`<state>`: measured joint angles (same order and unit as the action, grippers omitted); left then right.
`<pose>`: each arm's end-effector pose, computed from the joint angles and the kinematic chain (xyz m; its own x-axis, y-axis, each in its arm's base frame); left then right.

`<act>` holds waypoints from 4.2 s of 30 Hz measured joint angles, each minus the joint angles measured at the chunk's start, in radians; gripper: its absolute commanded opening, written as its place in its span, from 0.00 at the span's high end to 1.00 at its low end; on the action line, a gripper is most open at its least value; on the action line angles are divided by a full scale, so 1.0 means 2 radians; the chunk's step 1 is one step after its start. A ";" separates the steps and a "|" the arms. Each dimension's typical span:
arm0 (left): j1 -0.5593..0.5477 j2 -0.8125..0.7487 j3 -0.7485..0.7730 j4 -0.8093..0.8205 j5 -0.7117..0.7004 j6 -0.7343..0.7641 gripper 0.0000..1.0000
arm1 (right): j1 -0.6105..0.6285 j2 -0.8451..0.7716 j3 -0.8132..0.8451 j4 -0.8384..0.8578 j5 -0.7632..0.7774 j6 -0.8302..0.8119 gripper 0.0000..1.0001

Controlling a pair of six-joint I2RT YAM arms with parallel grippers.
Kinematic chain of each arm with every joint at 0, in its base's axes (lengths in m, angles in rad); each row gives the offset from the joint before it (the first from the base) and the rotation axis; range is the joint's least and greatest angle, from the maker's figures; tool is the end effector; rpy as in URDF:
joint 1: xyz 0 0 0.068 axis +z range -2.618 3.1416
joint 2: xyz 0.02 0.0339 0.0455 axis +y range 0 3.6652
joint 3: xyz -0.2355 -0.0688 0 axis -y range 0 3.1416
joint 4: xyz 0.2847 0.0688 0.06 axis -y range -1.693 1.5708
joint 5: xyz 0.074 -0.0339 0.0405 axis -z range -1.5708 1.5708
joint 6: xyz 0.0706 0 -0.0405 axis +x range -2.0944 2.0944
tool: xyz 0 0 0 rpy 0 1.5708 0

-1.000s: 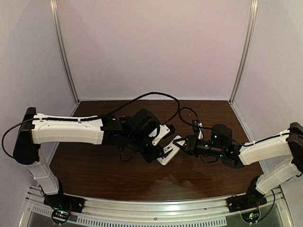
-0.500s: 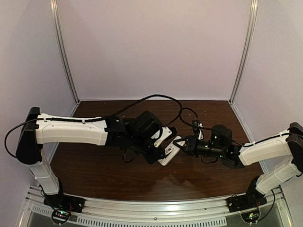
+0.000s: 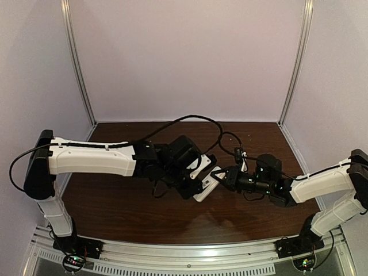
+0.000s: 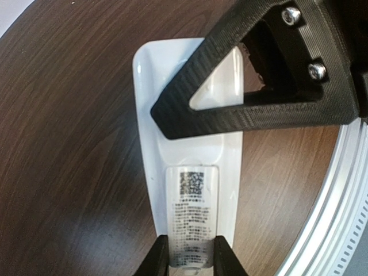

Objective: Load the batteries into the remote control
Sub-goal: Load the battery cover onto the remote control without the battery cover, then press the battery cover on the remote control.

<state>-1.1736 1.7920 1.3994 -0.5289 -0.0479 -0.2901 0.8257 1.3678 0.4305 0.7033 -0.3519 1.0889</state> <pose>0.1753 -0.4091 0.1747 -0.5555 0.5856 -0.5903 0.7837 0.6059 -0.1364 0.2031 0.2560 0.1177 -0.8857 0.2666 -0.3800 -0.2858 0.3318 0.8990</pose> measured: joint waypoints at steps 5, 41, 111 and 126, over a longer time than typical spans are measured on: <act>0.000 0.006 0.006 -0.005 0.002 -0.008 0.84 | 0.005 0.000 -0.007 0.007 0.013 0.004 1.00; 0.002 0.008 0.008 -0.010 0.013 -0.014 0.36 | 0.007 -0.002 -0.026 0.062 0.004 0.022 1.00; 0.055 -0.089 -0.113 0.100 0.092 -0.008 0.25 | -0.002 0.069 -0.024 0.195 -0.087 0.111 1.00; 0.047 -0.089 -0.113 0.084 0.095 0.010 0.27 | -0.003 0.055 -0.024 0.168 -0.094 0.098 1.00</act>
<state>-1.0801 1.6142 1.1728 -0.3603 0.1429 -0.2695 0.8200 1.4773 0.3820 1.0386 -0.5407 1.2854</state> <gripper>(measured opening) 0.735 0.211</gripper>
